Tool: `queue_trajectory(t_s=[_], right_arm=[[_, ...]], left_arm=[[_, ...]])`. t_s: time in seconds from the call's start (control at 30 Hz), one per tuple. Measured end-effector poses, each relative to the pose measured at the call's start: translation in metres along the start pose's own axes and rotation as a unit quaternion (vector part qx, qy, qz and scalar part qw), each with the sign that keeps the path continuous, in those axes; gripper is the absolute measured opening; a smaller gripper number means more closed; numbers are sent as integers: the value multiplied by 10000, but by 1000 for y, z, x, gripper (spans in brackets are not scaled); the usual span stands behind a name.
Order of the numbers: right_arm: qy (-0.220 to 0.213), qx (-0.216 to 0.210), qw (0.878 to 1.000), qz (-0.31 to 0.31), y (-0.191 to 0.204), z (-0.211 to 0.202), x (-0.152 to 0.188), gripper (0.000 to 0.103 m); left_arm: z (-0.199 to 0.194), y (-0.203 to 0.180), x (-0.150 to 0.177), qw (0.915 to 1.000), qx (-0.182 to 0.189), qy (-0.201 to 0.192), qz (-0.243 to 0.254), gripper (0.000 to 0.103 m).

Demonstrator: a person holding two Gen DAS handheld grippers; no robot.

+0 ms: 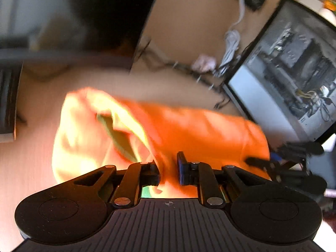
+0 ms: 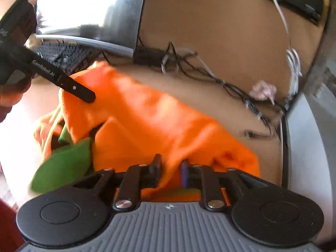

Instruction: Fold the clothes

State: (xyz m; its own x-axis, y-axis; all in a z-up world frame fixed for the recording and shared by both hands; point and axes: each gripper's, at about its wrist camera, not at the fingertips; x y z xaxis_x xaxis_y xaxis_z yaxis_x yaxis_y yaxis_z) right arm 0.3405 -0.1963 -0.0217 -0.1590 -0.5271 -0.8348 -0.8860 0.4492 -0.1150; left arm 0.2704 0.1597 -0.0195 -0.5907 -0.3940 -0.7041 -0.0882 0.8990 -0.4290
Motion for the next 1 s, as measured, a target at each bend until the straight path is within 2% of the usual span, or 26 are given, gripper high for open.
queue_trajectory(t_s=[0.1, 0.23, 0.3, 0.37, 0.43, 0.5, 0.53, 0.63, 0.7, 0.83, 0.93, 1.0], right_arm=[[-395, 137, 9988, 265, 0, -34, -12, 33], [-859, -758, 9900, 823, 23, -56, -30, 33], [-787, -1355, 9822, 1032, 41, -47, -27, 33], [-645, -1767, 9742, 1247, 58, -32, -19, 33], [-375, -1890, 9686, 1573, 63, -14, -8, 33], [-16, -1845, 9653, 1850, 60, 3, 3, 33], [45, -1588, 9732, 1663, 59, 4, 6, 33], [98, -538, 9965, 629, 52, -2, 14, 33], [161, -3, 9999, 25, 46, -6, 24, 33], [366, 133, 9992, -54, 31, 1, 39, 33], [375, 214, 9980, -456, 33, 15, 46, 35], [362, 213, 9978, -519, 32, 20, 40, 37]], left_arm=[[4, 5, 3, 9998, 60, 52, -201, 17], [7, 3, 1, 9997, 144, 20, -211, 17], [8, -1, -1, 9997, 187, -4, -173, 17], [9, -3, -3, 9997, 219, -28, -145, 17], [9, -4, -3, 9997, 212, -33, -139, 17], [8, -4, -3, 9997, 194, -31, -148, 17], [7, -4, -3, 9997, 188, -33, -149, 17], [1, -3, -1, 9996, 197, -76, -181, 17], [-1, -2, 1, 9995, 194, -75, -228, 17], [3, -1, 6, 9996, 115, 28, -237, 17], [6, -3, 12, 9998, 75, 122, -141, 17], [8, -2, 17, 9998, 26, 202, -90, 17]])
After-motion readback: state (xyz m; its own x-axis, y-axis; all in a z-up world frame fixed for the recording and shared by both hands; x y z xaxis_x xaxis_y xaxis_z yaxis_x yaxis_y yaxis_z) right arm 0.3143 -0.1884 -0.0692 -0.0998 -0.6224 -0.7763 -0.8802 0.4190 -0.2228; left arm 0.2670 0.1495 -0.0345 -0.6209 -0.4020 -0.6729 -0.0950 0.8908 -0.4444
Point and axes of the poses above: each gripper's, at about its wrist camera, not at the fingertips, and z roughly the way its jaws point, y to its left, x to its underside, and after that the axes turned 11 degrees about -y, right-handed
